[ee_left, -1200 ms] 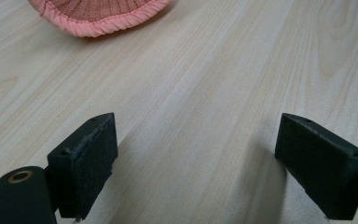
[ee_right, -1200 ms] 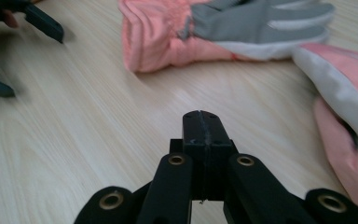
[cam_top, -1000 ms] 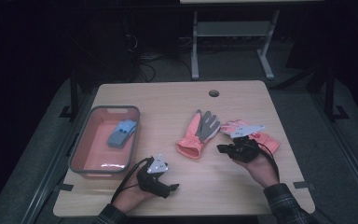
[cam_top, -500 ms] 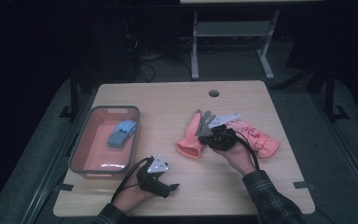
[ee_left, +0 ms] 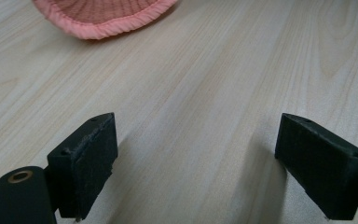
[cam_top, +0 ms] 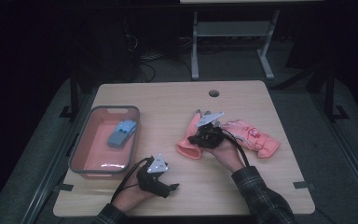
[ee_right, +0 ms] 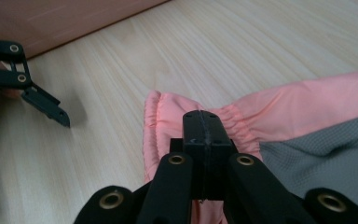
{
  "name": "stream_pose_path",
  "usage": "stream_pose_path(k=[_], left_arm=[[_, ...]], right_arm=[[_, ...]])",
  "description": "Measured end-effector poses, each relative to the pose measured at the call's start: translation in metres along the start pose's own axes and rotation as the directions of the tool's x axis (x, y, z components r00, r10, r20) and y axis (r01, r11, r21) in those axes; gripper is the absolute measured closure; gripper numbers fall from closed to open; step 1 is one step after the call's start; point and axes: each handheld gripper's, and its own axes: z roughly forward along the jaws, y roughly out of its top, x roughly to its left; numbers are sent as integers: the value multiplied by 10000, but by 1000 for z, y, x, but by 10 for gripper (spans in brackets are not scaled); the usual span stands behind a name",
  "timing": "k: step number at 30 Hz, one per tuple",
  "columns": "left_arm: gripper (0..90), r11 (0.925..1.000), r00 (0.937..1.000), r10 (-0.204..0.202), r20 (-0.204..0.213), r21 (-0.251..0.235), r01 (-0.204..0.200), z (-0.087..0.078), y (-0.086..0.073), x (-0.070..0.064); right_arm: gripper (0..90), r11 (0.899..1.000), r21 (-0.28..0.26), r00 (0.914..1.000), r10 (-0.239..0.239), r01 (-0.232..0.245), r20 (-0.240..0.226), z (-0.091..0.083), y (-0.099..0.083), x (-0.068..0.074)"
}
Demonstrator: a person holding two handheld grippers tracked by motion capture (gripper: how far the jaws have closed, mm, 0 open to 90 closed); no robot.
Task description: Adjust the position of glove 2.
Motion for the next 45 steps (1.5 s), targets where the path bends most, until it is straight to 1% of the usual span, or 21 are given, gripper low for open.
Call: stream_pose_path(k=[5,6,7,8,10,14,18,19,21,25,26,29,31,32,35,38,40,41,42,43,45], left_arm=[[123,10000,10000,9,-2,32,-9,0,0,0],[123,10000,10000,34,-10,30,-34,0,0,0],[123,10000,10000,53,-17,31,-53,0,0,0],[123,10000,10000,43,-18,45,-43,-1,0,0],[122,10000,10000,47,-21,44,-47,-1,0,0],[123,9999,9999,145,-48,81,-145,-1,0,1],[123,10000,10000,-15,0,4,15,-1,0,0],[123,10000,10000,-15,0,4,15,-1,0,0],[123,10000,10000,-13,-10,-11,13,-1,0,0],[123,10000,10000,20,-39,-15,-20,-1,0,0],[123,10000,10000,35,-46,-17,-35,-1,0,0],[123,10000,10000,-14,-27,-17,14,-1,0,0],[123,10000,10000,-12,-12,-12,12,-1,0,0],[123,10000,10000,15,-24,-8,-15,-1,0,0],[123,10000,10000,74,-35,52,-74,-1,0,0],[123,10000,10000,44,-25,59,-44,-1,0,0],[123,9999,10000,84,-37,86,-83,-1,0,0],[123,9999,10000,89,-34,89,-89,-1,0,1],[123,9999,10000,89,-34,89,-89,-1,0,1],[123,9999,10000,75,-29,75,-75,-1,0,0],[123,10000,10000,50,-27,53,-50,-1,0,0]], right_arm=[[900,10000,-38,10000,51,-51,-39,-5,-9,0],[900,9998,13,9997,209,-209,-79,-8,-11,1],[900,9999,88,9999,135,-134,-76,-13,-18,2],[900,9999,88,9999,135,-134,-76,-13,-18,2],[900,9997,132,9998,196,-195,-44,-21,-25,4],[900,9997,213,10000,81,-81,11,-29,-32,6],[900,9994,331,9999,123,-125,58,-42,-42,8],[900,9994,331,9999,123,-125,58,-42,-42,8],[900,9991,423,9999,29,-36,167,-50,-48,8],[900,9987,478,9996,148,-160,255,-59,-54,6],[900,9985,523,9993,169,-187,348,-65,-58,4],[900,9990,354,9990,240,-254,376,-69,-57,1],[900,9992,277,9987,283,-295,423,-69,-54,1],[900,9995,160,9986,264,-271,468,-65,-46,-3],[900,9995,164,9987,254,-262,449,-54,-36,-7],[900,9988,420,9987,249,-268,439,-41,-30,-10],[900,9973,696,9983,198,-236,552,-33,-30,-12],[900,9968,785,9983,70,-115,580,-31,-31,-14],[900,9968,785,9983,70,-115,580,-31,-31,-14],[900,9949,1000,9987,78,-128,501,-28,-32,-14],[900,9934,1144,9987,-28,-30,501,-27,-33,-14]])
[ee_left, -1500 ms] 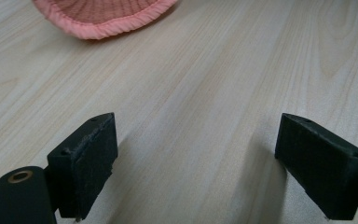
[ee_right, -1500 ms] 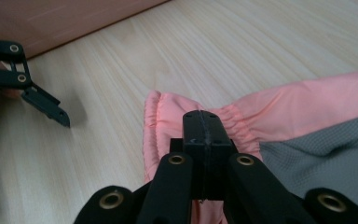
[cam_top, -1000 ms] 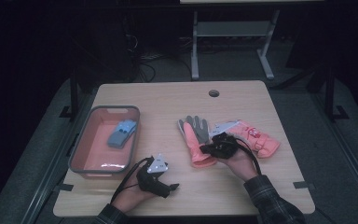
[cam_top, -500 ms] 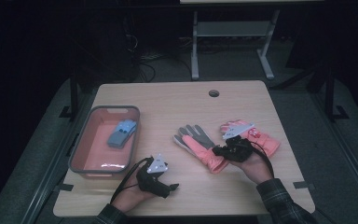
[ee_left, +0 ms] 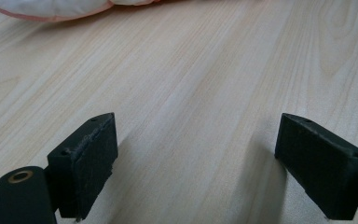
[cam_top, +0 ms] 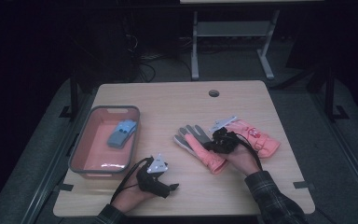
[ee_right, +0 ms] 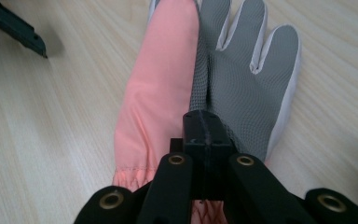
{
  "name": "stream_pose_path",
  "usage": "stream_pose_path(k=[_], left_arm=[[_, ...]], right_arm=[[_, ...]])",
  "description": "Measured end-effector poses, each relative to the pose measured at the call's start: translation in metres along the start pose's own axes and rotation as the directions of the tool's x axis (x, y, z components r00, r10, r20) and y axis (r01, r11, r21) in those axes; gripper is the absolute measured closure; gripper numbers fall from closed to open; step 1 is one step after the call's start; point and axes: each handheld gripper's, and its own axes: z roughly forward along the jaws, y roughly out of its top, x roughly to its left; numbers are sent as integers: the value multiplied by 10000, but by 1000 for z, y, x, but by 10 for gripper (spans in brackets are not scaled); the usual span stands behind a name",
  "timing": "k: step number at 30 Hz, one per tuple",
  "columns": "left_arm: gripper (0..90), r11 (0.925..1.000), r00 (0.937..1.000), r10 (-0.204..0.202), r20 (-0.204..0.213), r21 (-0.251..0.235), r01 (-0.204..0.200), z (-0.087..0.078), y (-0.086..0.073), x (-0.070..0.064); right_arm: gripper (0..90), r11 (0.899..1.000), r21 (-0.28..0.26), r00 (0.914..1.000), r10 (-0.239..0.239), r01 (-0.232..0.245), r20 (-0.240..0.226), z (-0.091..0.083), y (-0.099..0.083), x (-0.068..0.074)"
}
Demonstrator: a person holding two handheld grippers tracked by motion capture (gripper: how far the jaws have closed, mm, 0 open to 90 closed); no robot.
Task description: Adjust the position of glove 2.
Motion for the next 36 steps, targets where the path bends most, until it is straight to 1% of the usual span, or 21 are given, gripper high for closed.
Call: stream_pose_path(k=[1,3,4,5,6,9,10,11,13,14,17,23,24,27,28,29,31,33,34,35,36], left_arm=[[123,10000,10000,0,0,0,0,0,0,0],[123,10000,10000,-1,1,4,1,0,0,0],[123,10000,10000,-56,11,-43,56,0,0,0],[123,10000,10000,-56,11,-43,56,0,0,0],[123,10000,10000,-52,11,-35,52,0,0,0],[123,10000,10000,-56,9,-39,56,0,0,0],[123,10000,10000,-58,11,-38,58,0,0,0],[123,10000,10000,-58,11,-38,58,0,0,0],[123,10000,10000,-60,10,-37,60,0,0,0],[123,10000,10000,-60,10,-37,60,0,0,0],[123,10000,10000,-57,10,-37,57,0,0,0],[123,10000,10000,-14,-8,-47,14,0,0,0],[123,10000,10000,-13,-5,-58,13,0,0,0],[123,10000,10000,-15,-6,-67,15,0,0,0],[123,10000,10000,-16,-6,-67,16,0,0,0],[123,10000,10000,-12,-7,-62,12,0,0,0],[123,10000,10000,-7,-8,-46,7,0,0,0],[123,10000,10000,-11,-4,-55,11,0,0,0],[123,10000,10000,-11,-7,-62,11,0,0,0],[123,10000,10000,-15,-20,-69,15,0,0,0],[123,10000,10000,-31,-16,-82,31,0,0,0]], right_arm=[[900,10000,0,10000,0,0,0,0,0,0],[900,9996,156,9997,-224,225,-69,1,-1,2],[900,9992,242,9994,-306,310,-179,-1,-3,3],[900,9992,242,9994,-306,310,-179,-1,-3,3],[900,9993,255,9990,-257,266,-367,-4,-6,5],[900,9993,264,9986,-234,247,-484,-6,-9,6],[900,9991,298,9974,-280,300,-662,-10,-14,7],[900,9991,298,9974,-280,300,-662,-10,-14,7],[900,9984,315,9949,-433,463,-914,-16,-22,10],[900,9984,315,9949,-433,463,-914,-16,-22,10],[900,9971,418,9928,-587,634,-1042,-23,-30,14],[900,9960,525,9896,-648,721,-1281,-33,-43,25],[900,9951,545,9889,-744,819,-1285,-35,-45,27],[900,9956,565,9893,-671,749,-1292,-37,-47,31],[899,9955,527,9891,-718,791,-1289,-37,-46,31],[878,9956,474,9891,-746,812,-1272,-38,-45,30],[805,9969,340,9889,-658,709,-1330,-42,-43,28],[796,9978,239,9886,-578,617,-1388,-44,-42,27],[766,9989,26,9897,-468,476,-1352,-49,-40,25],[766,9989,26,9897,-468,476,-1352,-49,-40,25],[759,9989,-8,9911,-469,471,-1248,-52,-40,23]])
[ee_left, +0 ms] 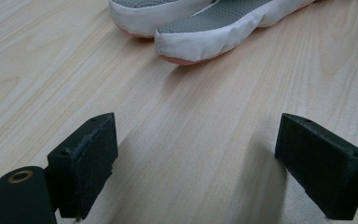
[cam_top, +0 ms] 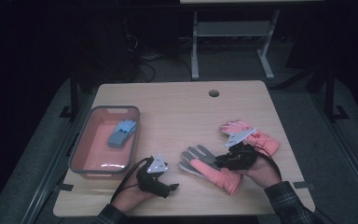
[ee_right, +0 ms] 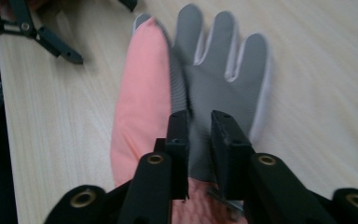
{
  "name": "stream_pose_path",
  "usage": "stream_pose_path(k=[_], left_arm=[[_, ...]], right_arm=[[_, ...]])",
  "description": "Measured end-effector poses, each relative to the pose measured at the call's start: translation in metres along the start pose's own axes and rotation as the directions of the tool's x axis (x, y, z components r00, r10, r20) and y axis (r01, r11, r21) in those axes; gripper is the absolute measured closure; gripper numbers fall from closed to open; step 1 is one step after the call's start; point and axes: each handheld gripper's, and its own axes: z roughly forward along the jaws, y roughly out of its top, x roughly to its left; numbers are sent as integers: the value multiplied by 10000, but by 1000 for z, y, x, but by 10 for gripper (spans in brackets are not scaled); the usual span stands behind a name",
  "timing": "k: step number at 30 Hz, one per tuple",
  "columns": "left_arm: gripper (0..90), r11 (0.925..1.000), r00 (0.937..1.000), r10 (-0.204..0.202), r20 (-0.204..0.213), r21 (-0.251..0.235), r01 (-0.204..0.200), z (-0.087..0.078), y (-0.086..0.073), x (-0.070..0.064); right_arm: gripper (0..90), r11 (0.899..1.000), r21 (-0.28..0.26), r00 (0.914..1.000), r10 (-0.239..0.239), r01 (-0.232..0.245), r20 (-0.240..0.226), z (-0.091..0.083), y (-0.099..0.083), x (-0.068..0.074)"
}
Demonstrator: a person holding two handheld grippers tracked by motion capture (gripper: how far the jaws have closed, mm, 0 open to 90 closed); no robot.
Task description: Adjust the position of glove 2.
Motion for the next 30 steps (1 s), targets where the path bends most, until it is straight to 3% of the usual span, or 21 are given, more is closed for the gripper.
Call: stream_pose_path(k=[4,6,10,13,18,22,23,30], left_arm=[[123,10000,10000,18,-4,17,-18,0,0,0],[123,10000,10000,19,-3,18,-19,0,0,0],[123,10000,10000,-33,15,15,33,0,0,0],[123,10000,10000,-28,9,13,28,0,0,0],[123,10000,10000,-31,29,49,31,0,0,0],[123,10000,10000,-32,27,48,31,0,0,0],[123,10000,10000,-33,27,49,33,0,0,0],[123,10000,10000,-34,27,48,34,0,0,0]], right_arm=[[691,9982,-398,9983,456,-442,355,-16,0,-16],[678,9980,-445,9979,461,-441,454,-18,0,-19],[632,9924,-814,9906,998,-923,938,-36,-4,-40],[626,9925,-844,9877,978,-879,1219,-41,-5,-48],[592,9836,-1091,9670,1631,-1438,1958,-58,-14,-75],[581,9810,-1159,9605,1775,-1554,2144,-62,-19,-84],[559,9820,-944,9585,1807,-1635,2203,-62,-24,-90],[534,9827,-672,9567,1834,-1725,2262,-57,-39,-107]])
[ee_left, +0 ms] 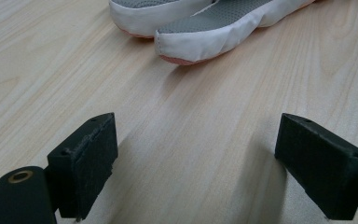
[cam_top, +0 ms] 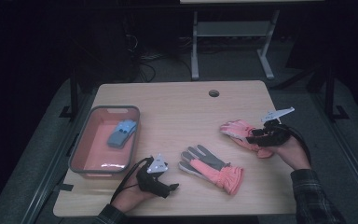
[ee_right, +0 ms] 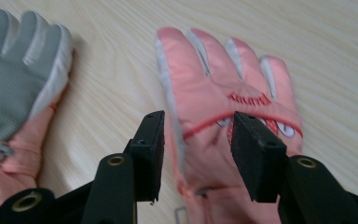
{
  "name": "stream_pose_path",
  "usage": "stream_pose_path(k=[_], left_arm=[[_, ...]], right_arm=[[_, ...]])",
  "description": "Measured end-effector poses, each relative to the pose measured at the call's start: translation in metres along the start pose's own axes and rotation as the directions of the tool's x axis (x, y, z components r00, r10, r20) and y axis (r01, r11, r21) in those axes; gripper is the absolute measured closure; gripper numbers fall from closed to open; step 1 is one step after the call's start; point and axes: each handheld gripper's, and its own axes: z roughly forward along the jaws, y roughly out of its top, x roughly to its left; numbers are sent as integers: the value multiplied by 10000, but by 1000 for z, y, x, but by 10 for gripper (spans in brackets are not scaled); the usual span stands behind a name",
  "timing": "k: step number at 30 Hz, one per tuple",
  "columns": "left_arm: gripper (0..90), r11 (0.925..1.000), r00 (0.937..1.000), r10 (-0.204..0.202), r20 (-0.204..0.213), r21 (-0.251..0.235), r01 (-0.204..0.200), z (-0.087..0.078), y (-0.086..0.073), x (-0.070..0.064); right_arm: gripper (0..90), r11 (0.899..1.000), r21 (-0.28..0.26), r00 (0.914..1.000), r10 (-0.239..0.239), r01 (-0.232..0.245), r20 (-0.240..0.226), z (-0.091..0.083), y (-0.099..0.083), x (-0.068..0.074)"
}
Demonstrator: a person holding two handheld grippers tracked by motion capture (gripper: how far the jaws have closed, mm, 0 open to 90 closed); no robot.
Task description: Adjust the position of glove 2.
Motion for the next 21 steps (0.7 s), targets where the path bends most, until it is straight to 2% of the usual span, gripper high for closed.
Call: stream_pose_path(k=[4,8,12,13,14,15,16,21], left_arm=[[123,10000,10000,-4,1,-5,4,0,0,0],[123,10000,10000,-4,1,-3,4,0,0,0],[123,10000,10000,-5,0,-3,5,0,0,0],[123,10000,10000,-5,0,-3,5,0,0,0],[123,10000,10000,-6,-1,-4,6,0,0,0],[123,10000,10000,-5,1,-2,5,0,0,0],[123,10000,10000,5,-8,3,-5,0,0,0],[123,10000,10000,16,-15,7,-16,0,0,0]], right_arm=[[501,9994,324,10000,-77,77,2,6,-7,-4],[529,9979,590,9996,-268,263,90,13,-10,-4],[660,9972,633,9990,-406,392,197,18,-12,-3],[660,9972,633,9990,-406,392,197,18,-12,-3],[775,9978,524,9988,-421,407,263,18,-13,-3],[775,9978,524,9988,-421,407,263,18,-13,-3],[824,9982,480,9989,-371,358,270,19,-13,-3],[845,9989,387,9993,-261,250,286,16,-13,-3]])
